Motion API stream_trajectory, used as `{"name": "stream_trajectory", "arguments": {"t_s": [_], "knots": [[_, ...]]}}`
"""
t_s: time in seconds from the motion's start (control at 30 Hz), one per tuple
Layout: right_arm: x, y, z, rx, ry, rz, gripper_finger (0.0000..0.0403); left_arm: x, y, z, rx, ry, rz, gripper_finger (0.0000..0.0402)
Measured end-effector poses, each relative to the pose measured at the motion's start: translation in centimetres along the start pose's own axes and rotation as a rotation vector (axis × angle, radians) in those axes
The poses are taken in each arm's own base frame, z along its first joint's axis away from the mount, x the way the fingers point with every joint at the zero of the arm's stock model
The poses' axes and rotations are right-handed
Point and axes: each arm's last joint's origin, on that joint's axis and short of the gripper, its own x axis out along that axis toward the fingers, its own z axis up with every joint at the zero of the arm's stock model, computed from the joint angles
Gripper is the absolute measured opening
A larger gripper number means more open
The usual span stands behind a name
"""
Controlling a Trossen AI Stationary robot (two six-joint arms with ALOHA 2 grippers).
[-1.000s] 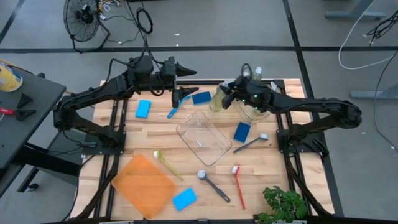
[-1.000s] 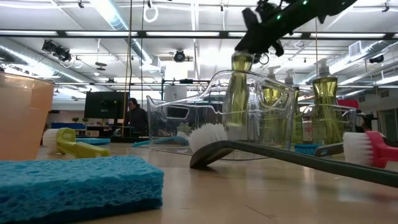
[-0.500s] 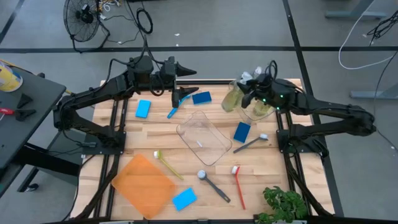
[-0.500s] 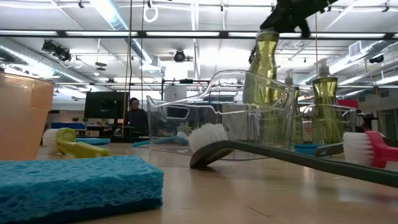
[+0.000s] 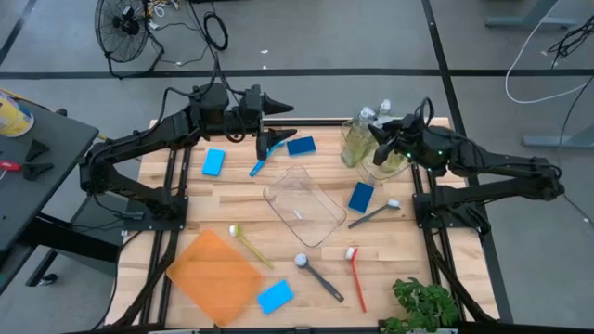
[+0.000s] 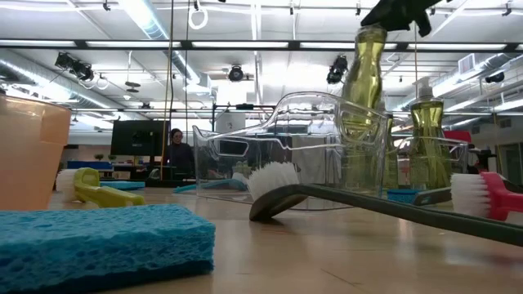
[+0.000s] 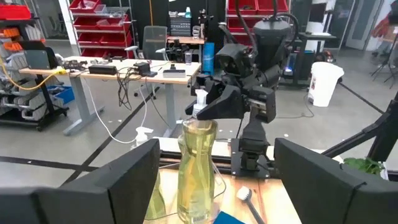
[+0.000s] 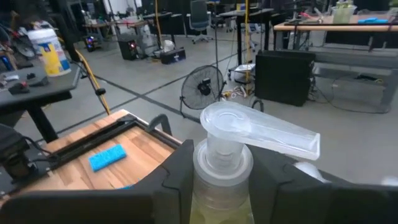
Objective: Pick & Place Kitchen Sink Supplies
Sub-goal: Put the yellow dish soap into the top transparent bin
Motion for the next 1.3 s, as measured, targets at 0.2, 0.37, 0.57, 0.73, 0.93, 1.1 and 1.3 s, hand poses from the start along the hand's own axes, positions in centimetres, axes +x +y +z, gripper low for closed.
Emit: {"name": "stream_trajectory", "arguments": {"t_s": [0.2,0.37,0.57,0.73,0.93,1.1,1.3], "knots": [[-1.0,-0.1,-0.3,-0.036,0.000,-0.104,0.0102,0.1,-0.5,0.0,0.002,0.000,-0.025,0.0319],[-1.4,0.0,-0.6,-0.063,-0.003,-0.178,0.0102,0.1,-1.3,0.0,0.005,0.000,-0.062,0.0319],[-1.3,0.1,-1.7,-0.060,0.047,-0.247,0.0102,0.2,-1.8,0.0,-0.007,0.000,-0.063,0.0319],[-0.7,0.5,-2.6,-0.112,0.084,-0.311,0.0102,0.2,-1.8,0.0,-0.025,0.001,-0.062,0.0319],[0.3,1.0,-3.9,-0.131,0.099,-0.365,0.0102,0.2,-1.8,0.0,-0.025,0.001,-0.062,0.0319],[1.1,0.9,-6.7,-0.057,0.070,-0.419,0.0102,0.2,-1.8,0.0,-0.025,0.001,-0.061,0.0319],[1.7,0.7,-9.4,-0.012,0.001,-0.463,0.0102,0.2,-1.8,0.0,-0.026,0.000,-0.061,0.0319]]}}
